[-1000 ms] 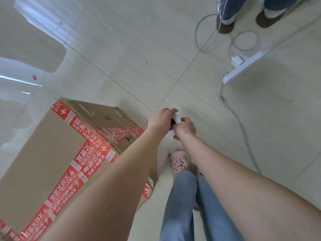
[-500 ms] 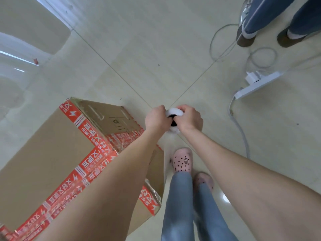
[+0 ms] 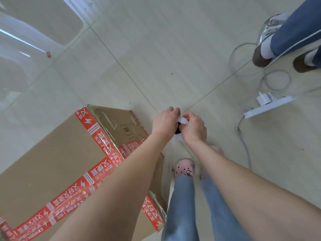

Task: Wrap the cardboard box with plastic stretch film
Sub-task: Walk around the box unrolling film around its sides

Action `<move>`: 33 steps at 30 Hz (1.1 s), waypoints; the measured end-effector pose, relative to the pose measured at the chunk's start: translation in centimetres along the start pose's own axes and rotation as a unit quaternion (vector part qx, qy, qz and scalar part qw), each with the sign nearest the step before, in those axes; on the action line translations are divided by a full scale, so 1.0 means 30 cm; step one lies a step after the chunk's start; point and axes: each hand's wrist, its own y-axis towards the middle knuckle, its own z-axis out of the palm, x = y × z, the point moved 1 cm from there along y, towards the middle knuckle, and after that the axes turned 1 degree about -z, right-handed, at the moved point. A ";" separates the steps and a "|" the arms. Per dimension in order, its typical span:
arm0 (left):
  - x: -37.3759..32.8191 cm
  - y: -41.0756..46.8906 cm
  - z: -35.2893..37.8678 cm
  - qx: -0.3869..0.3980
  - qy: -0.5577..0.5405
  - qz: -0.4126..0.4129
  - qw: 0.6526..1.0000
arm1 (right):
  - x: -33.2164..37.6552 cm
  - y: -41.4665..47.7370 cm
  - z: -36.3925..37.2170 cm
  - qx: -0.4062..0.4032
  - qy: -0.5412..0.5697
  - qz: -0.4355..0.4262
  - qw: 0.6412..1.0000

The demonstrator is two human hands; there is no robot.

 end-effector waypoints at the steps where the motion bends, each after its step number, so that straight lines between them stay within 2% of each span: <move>1: -0.001 0.005 -0.001 -0.007 -0.003 -0.004 1.000 | -0.001 0.006 -0.007 -0.007 -0.011 -0.016 1.000; 4: 0.013 0.023 -0.008 -0.017 -0.039 -0.037 0.998 | 0.022 0.035 -0.024 -0.006 -0.063 -0.074 0.995; 7: 0.050 0.048 -0.035 -0.046 -0.121 -0.123 0.984 | 0.099 0.079 -0.034 -0.011 -0.095 -0.121 0.988; 12: 0.101 0.049 -0.047 -0.084 -0.251 -0.295 0.918 | 0.214 0.112 -0.014 0.010 -0.102 -0.165 0.981; 15: 0.137 0.048 -0.054 -0.092 -0.284 -0.367 0.881 | 0.255 0.135 -0.002 0.041 -0.100 -0.136 0.985; 18: 0.164 0.059 -0.075 -0.060 -0.239 -0.343 0.906 | 0.254 0.148 0.006 0.084 -0.082 -0.074 0.990; 22: 0.145 0.115 -0.102 -0.012 -0.123 -0.196 0.973 | 0.244 0.149 0.010 0.102 -0.065 -0.050 0.991; 24: 0.139 0.142 -0.111 -0.002 -0.073 -0.156 0.985 | 0.253 0.155 0.006 0.098 -0.076 -0.065 0.990; 27: 0.154 0.161 -0.116 -0.019 -0.071 -0.163 0.984 | 0.275 0.171 -0.001 0.085 -0.100 -0.108 0.985; 29: 0.175 0.158 -0.116 -0.037 -0.111 -0.190 0.975 | 0.300 0.182 0.002 0.078 -0.117 -0.141 0.980; 33: 0.223 0.151 -0.140 -0.086 -0.223 -0.292 0.926 | 0.380 0.203 0.021 0.069 -0.140 -0.199 0.967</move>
